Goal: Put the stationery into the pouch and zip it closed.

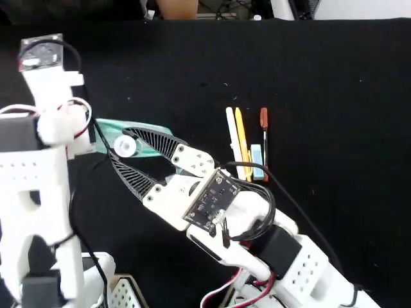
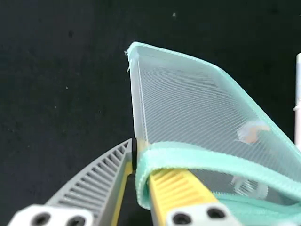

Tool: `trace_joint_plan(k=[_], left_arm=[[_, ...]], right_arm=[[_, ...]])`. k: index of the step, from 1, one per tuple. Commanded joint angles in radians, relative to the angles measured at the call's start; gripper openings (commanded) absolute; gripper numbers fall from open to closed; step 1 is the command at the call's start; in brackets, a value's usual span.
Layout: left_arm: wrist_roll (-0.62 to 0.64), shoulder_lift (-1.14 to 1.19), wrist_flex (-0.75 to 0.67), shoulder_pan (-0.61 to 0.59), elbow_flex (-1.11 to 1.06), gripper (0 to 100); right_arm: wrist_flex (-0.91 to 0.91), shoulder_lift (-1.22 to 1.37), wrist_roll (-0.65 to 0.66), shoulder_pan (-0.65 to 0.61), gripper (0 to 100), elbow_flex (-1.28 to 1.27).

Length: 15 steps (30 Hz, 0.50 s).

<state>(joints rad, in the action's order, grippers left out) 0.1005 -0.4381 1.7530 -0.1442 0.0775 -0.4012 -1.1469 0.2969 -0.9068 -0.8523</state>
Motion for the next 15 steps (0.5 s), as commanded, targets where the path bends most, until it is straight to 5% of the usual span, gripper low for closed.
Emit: trace_joint_plan(k=[1, 15], left_arm=[[0.006, 0.08, 0.006, 0.012, 0.081, 3], [0.006, 0.221, 0.005, 0.004, 0.133, 3]], right_arm=[[0.081, 0.051, -0.002, 0.038, 1.2, -0.001], [0.259, 0.346, -0.002, 0.129, 1.2, 0.031]])
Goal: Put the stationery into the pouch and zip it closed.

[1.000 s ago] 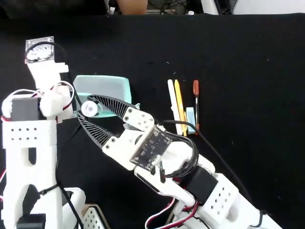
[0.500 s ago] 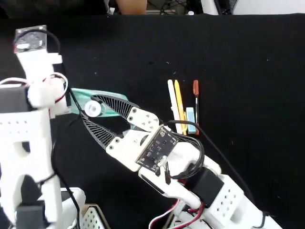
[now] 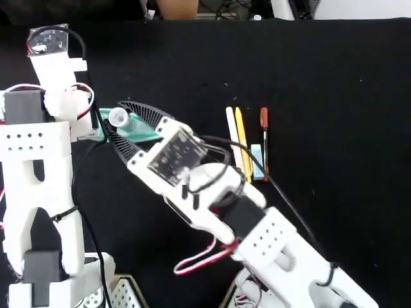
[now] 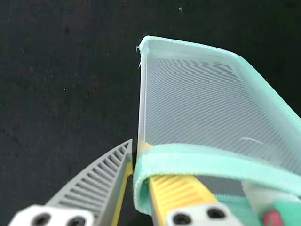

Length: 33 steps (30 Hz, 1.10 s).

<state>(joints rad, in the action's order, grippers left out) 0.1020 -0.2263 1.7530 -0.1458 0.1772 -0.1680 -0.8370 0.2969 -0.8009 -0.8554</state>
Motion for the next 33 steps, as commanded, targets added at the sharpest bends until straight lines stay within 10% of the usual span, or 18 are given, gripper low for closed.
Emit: trace_joint_plan(k=[1, 7, 12, 21, 33], left_arm=[[0.005, 0.008, 0.005, 0.001, 0.031, 3], [0.003, 0.011, 0.003, -0.027, 0.035, 3], [0.003, 0.012, 0.003, -0.024, 0.028, 3], [0.002, 0.012, 0.003, -0.025, 0.025, 3], [0.0, 0.012, 0.003, -0.024, 0.027, 3]], right_arm=[[0.028, 0.05, -0.002, 0.031, 1.2, 0.038], [-0.021, 0.082, -0.003, 0.041, 3.7, 0.044], [-0.255, 0.081, -0.011, 0.038, 25.4, 0.183], [-0.62, -0.087, -0.003, 0.018, 22.5, 0.498], [-0.638, 0.047, -0.238, 0.672, 11.8, 0.265]])
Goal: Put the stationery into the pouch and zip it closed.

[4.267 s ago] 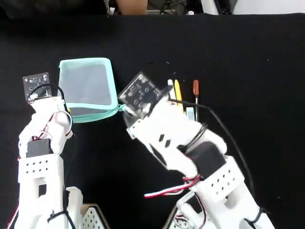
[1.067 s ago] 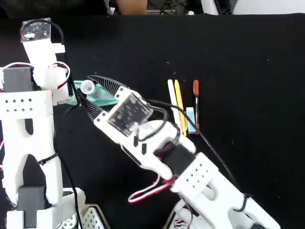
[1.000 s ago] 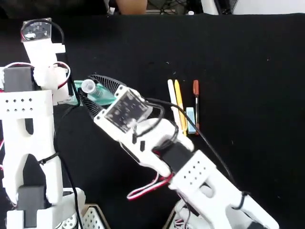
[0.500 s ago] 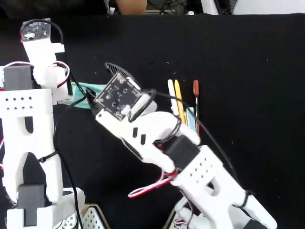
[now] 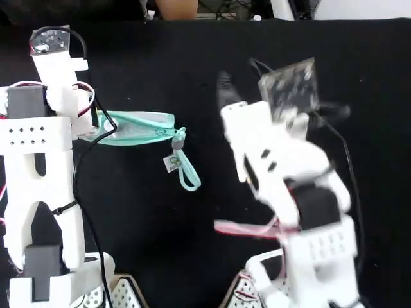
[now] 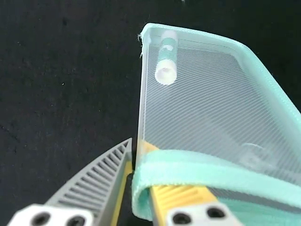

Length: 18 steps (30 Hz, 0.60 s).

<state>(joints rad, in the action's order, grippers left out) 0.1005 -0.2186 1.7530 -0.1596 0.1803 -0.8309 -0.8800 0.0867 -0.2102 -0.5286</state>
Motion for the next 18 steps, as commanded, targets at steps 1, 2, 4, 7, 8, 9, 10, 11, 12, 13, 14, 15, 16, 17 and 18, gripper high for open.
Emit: trace_joint_plan(k=[1, 2, 4, 7, 8, 9, 10, 11, 12, 13, 14, 15, 16, 17, 18], left_arm=[[0.002, 0.005, 0.003, -0.01, 0.022, 3], [0.002, 0.005, 0.003, -0.01, 0.022, 3], [0.002, 0.005, 0.003, -0.01, 0.022, 3], [0.002, 0.005, 0.003, -0.01, 0.022, 3], [0.002, 0.005, 0.003, -0.01, 0.022, 3], [0.002, 0.005, 0.003, -0.01, 0.022, 3], [0.002, 0.005, 0.003, -0.01, 0.022, 3], [0.002, 0.005, 0.003, -0.01, 0.022, 3], [0.002, 0.005, 0.003, -0.01, 0.022, 3], [0.002, 0.005, 0.003, -0.01, 0.022, 3], [0.0, 0.005, 0.003, -0.01, 0.022, 3], [0.0, 0.005, 0.003, -0.01, 0.021, 3], [0.0, 0.005, 0.003, -0.01, 0.021, 3], [-0.002, 0.005, 0.003, -0.01, 0.021, 3], [-0.002, 0.005, 0.003, -0.01, 0.021, 3]], right_arm=[[0.031, 0.147, -0.032, 0.092, 11.6, -0.084], [0.037, 0.213, -0.034, 0.094, 11.6, -0.096], [0.063, 0.355, -0.034, 0.092, 11.6, -0.099], [0.126, 0.576, -0.026, 0.072, 11.6, -0.058], [0.13, 0.645, -0.026, 0.064, 11.6, -0.028], [0.129, 0.714, -0.026, 0.057, 11.7, 0.007], [0.127, 0.776, -0.025, 0.046, 11.7, 0.042], [0.127, 0.834, -0.023, 0.037, 11.8, 0.079], [0.127, 0.889, -0.012, 0.031, 12.1, 0.117], [0.127, 0.941, 0.005, 0.026, 13.2, 0.151], [0.127, 0.993, 0.023, 0.023, 14.9, 0.185], [0.127, 1.036, 0.034, 0.015, 16.7, 0.217], [0.127, 1.079, 0.04, 0.014, 18.0, 0.246], [0.127, 1.115, 0.044, 0.017, 18.5, 0.271], [0.127, 1.145, 0.046, 0.021, 18.2, 0.297]])
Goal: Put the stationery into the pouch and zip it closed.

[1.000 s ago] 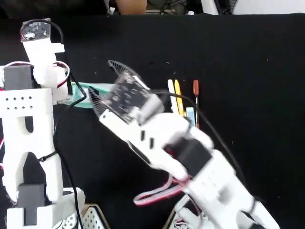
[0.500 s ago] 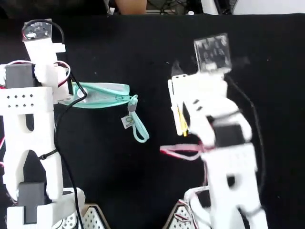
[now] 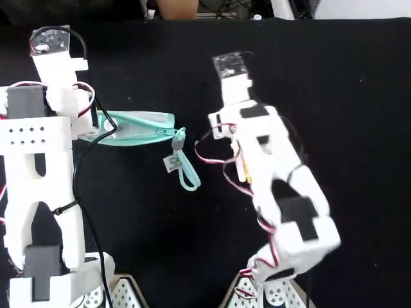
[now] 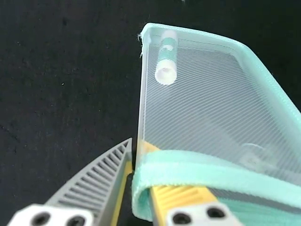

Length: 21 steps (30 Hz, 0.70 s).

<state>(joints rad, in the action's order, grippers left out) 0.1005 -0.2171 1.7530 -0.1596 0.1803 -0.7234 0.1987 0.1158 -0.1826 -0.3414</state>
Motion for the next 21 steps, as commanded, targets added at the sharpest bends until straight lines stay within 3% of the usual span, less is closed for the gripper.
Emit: trace_joint_plan(k=[1, 7, 15, 18, 21], left_arm=[[-0.002, 0.003, 0.003, -0.01, 0.021, 3], [-0.002, 0.003, 0.003, -0.01, 0.021, 3], [-0.002, 0.003, 0.003, -0.01, 0.002, 3], [-0.002, 0.003, 0.003, -0.01, -0.004, 3], [-0.002, 0.003, 0.003, -0.01, -0.004, 3]], right_arm=[[0.02, 0.091, 0.017, 0.003, 17.5, 0.13], [0.025, 0.177, 0.018, 0.025, 17.1, 0.199], [0.02, 0.282, 0.115, 0.021, 16.2, 0.268], [0.018, 0.278, 0.114, 0.021, 1.4, 0.269], [-0.021, 0.232, 0.107, 0.025, 1.2, 0.251]])
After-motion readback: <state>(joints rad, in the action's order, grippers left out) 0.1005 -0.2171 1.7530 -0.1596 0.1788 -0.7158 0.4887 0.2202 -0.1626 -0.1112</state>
